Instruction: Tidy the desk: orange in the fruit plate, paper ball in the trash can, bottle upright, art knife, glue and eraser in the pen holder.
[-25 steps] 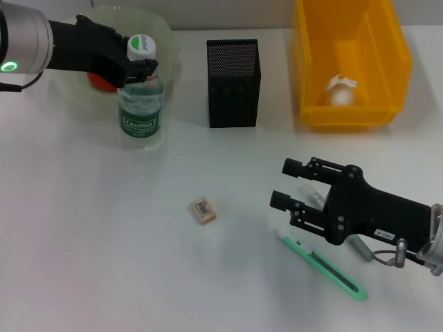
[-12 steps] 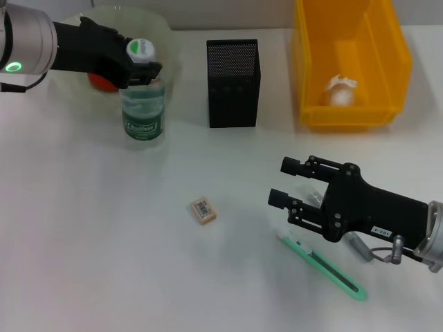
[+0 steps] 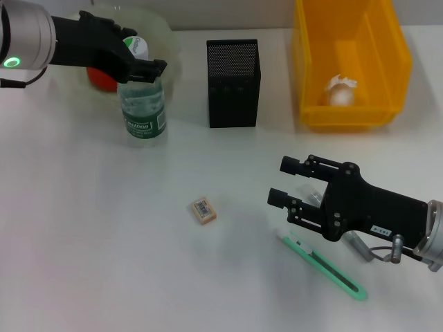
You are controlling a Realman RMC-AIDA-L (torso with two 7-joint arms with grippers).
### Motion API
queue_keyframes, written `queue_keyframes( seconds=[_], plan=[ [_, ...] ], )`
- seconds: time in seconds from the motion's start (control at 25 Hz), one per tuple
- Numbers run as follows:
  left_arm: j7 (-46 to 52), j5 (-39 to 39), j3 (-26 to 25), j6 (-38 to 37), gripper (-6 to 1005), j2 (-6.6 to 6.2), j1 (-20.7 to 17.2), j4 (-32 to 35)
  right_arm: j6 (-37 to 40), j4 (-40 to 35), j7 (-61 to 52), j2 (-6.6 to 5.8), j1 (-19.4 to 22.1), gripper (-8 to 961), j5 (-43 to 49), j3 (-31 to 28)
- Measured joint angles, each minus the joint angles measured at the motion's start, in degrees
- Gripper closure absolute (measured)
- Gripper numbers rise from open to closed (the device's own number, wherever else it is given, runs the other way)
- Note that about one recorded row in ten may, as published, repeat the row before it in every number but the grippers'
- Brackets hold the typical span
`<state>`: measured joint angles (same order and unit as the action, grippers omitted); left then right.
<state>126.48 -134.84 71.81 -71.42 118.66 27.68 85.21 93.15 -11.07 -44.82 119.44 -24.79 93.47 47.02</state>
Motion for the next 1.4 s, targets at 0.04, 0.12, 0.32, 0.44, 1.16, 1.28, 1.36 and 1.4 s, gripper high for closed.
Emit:
queue_keyframes(
  seconds=[0.04,0.12,0.32,0.44,1.16,1.28,1.36,1.4],
  plan=[
    [0.00,0.79,-0.26,0.00,380,-0.04,-0.12,0.31,0.00,0.00,-0.02,0.00,0.00,364,0.00,0.00],
    [0.00,1.38,-0.72,0.04,350,-0.05,-0.24,0.73,0.00,0.00,-0.04,0.00,0.00,364,0.00,0.00],
    [-0.56,3.70,-1.77,0.29,308,-0.08,-0.54,1.72,0.01,0.00,-0.17,0.00,0.01,365,0.00,0.00],
    [-2.76,7.70,-2.89,0.40,291,-0.09,-1.20,1.91,0.01,0.00,-0.17,0.00,0.01,365,-0.01,0.00],
    [-37.41,53.17,-9.15,-17.85,297,-0.33,-10.33,-14.50,0.20,-0.02,-0.18,-0.09,0.42,365,-0.48,-0.66],
    [-44.19,53.72,-10.55,-26.57,298,-0.36,-9.42,-22.46,0.45,-0.21,-0.30,-0.13,0.48,365,-0.49,-0.66],
    [-48.47,52.48,-10.64,-31.39,299,-0.52,-8.96,-27.19,0.51,-0.40,-1.02,-0.23,0.51,365,-0.49,-0.65],
    [-50.01,51.24,-10.64,-33.22,299,-0.63,-8.85,-29.13,0.53,-0.63,-1.67,-0.27,0.51,365,-0.49,-0.65]
  ],
)
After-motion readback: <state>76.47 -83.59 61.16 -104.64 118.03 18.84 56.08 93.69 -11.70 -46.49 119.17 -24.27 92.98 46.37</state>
